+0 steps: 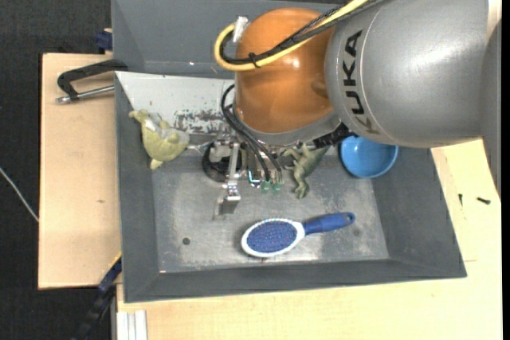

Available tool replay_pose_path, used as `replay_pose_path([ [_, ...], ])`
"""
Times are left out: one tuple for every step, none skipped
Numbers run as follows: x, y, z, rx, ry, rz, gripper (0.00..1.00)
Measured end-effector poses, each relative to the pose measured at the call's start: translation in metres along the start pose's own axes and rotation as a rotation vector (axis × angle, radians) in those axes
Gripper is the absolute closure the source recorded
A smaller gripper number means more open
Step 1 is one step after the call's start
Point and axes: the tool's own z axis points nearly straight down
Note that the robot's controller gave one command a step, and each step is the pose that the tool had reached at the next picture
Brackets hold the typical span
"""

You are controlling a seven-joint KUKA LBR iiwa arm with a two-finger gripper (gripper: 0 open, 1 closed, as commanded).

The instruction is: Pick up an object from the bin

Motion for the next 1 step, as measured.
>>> replay_pose_path([
  [0.0189,-0.0583,0.1417,0.001,-0.01,-0.629,0.0],
])
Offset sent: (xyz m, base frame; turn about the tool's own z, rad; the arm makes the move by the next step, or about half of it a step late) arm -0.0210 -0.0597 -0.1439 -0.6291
